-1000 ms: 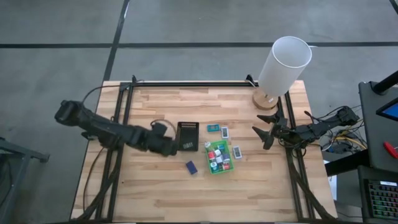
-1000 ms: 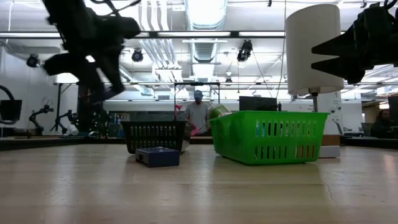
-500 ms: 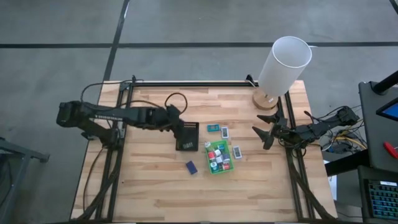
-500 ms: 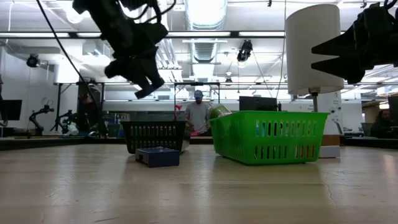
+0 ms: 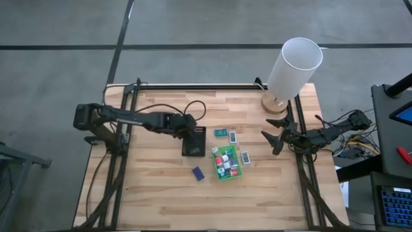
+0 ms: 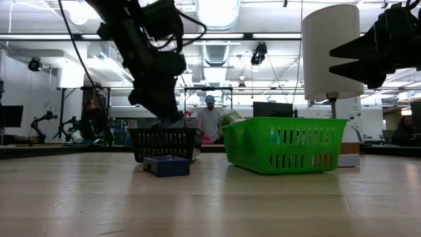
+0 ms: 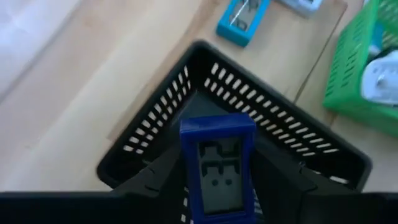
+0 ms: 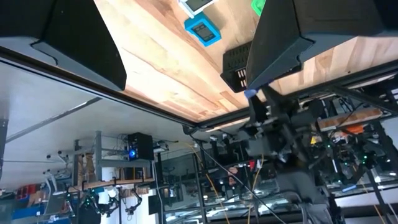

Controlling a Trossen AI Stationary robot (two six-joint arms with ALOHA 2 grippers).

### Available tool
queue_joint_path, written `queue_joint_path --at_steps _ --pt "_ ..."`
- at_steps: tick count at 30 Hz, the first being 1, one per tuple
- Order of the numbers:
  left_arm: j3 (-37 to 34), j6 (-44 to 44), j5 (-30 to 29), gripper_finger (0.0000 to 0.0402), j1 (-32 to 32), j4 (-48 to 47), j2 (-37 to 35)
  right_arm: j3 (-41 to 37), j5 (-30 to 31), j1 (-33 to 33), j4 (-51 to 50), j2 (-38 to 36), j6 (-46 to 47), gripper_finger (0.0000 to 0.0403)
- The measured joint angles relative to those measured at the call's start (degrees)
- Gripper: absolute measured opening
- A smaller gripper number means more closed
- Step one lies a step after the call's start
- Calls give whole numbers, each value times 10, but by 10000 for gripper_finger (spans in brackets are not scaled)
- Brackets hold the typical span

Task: Pick & Place Office items
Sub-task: Put the left blue digital clock into the black bin, then put the blue digital clock into the black bin

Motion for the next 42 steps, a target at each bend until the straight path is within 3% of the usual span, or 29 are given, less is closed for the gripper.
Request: queue_joint_path --at_steps 16,24,33,37,42 --pt "3 -1 51 177 1 8 94 0 0 0 0 0 0 327" --pt "12 -3 52 215 4 8 85 0 0 0 0 0 0 327" --pt "26 3 49 221 5 1 64 0 0 0 0 0 0 327" --pt "33 42 47 222 3 -3 30 0 0 0 0 0 0 327" --pt "35 164 46 221 -34 22 -10 0 0 0 0 0 0 327"
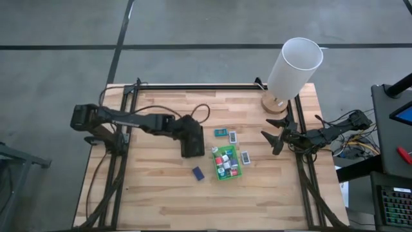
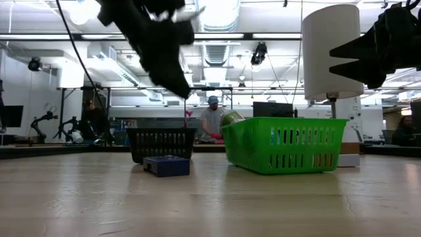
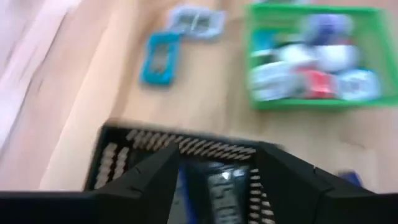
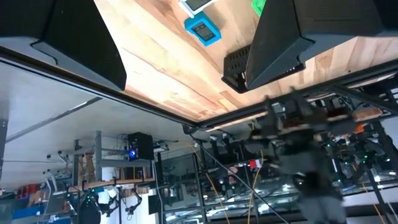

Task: Pick & Place Office items
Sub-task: Put the blue digital clock into the black bin

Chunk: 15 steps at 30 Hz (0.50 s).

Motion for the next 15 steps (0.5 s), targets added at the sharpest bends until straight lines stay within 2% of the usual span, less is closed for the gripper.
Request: queue_joint_path --at_steps 7,15 --pt "-7 195 -9 221 -92 44 -14 0 0 0 0 0 0 327" --pt "-7 318 -9 220 -167 64 -4 0 0 0 0 0 0 327"
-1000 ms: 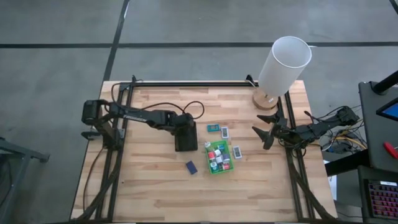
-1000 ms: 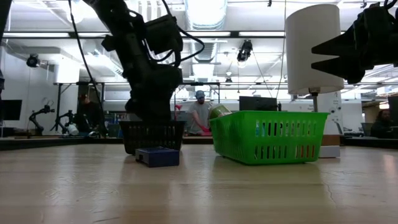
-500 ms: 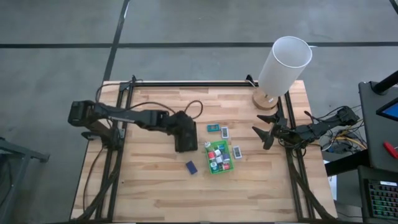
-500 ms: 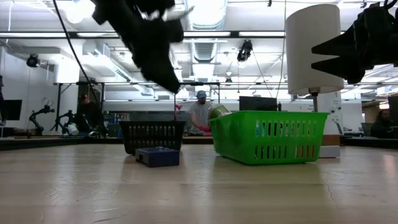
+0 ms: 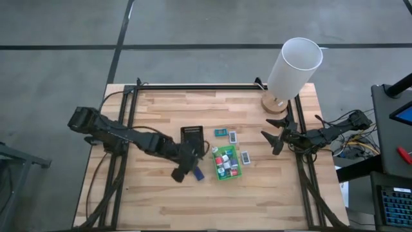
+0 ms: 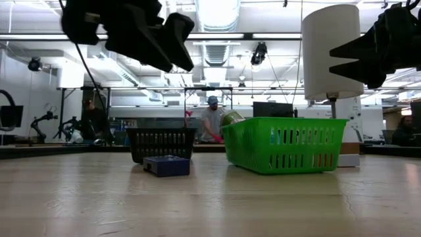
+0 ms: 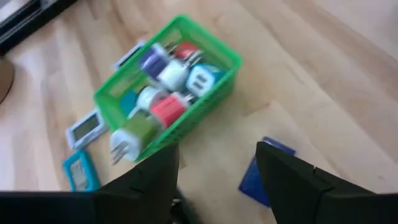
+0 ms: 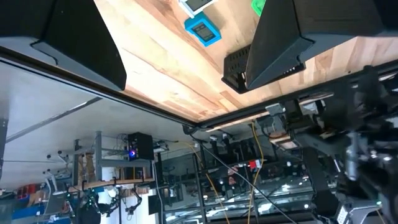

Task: Pick & Place Office items
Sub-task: Put the blue digital clock into the black bin

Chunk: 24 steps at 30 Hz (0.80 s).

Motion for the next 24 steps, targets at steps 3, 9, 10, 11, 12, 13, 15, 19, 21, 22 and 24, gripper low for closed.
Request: queue_joint_path --at_steps 3,9,10,11,12,13,15,19,21,22,24 --pt "0 3 2 220 -13 1 8 0 0 0 0 0 0 327" --pt "0 3 25 220 -28 12 41 0 0 0 0 0 0 327" --pt "0 4 28 220 -30 19 47 0 0 0 0 0 0 327" --pt "0 7 32 220 -31 24 54 0 0 0 0 0 0 327" --pt "0 11 35 220 -32 30 60 0 0 0 0 0 0 327" --pt "0 15 39 220 -33 33 67 0 0 0 0 0 0 327" --pt "0 23 49 220 -34 40 80 0 0 0 0 0 0 327" --pt "0 31 59 220 -36 40 104 0 0 0 0 0 0 327" --pt "0 31 60 220 -36 41 116 0 0 0 0 0 0 327" --pt "0 33 60 220 -36 41 121 0 0 0 0 0 0 327" --pt "0 40 60 220 -36 45 130 0 0 0 0 0 0 327"
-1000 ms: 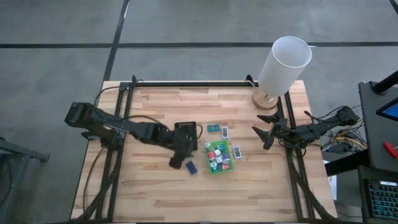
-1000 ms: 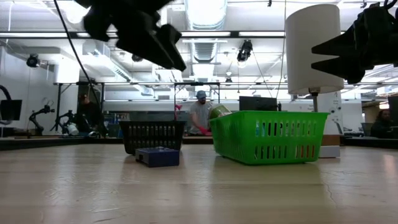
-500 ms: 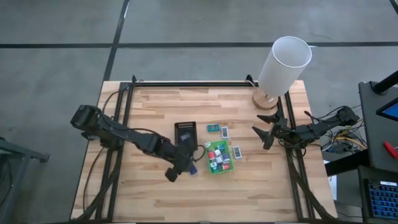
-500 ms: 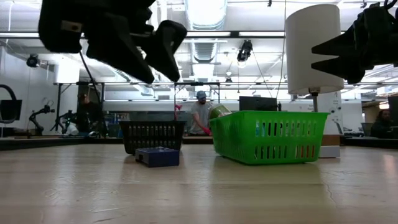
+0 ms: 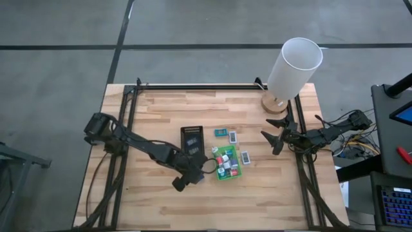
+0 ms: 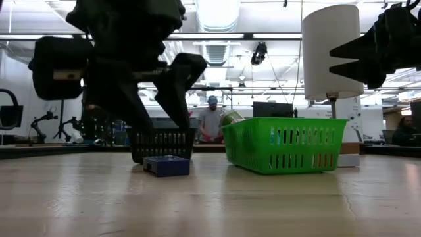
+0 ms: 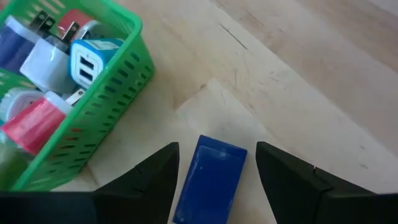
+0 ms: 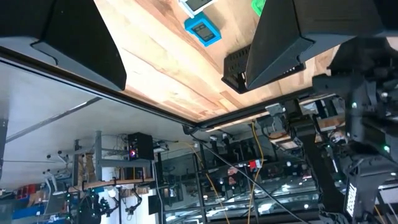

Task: Pick & Place Office items
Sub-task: Put the blue digital clock into the black bin

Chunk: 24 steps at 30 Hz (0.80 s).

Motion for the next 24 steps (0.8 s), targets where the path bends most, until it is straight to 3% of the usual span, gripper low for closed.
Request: queue_joint_path --at_steps 24 --pt "0 25 0 220 14 -2 30 0 0 0 0 0 0 327"
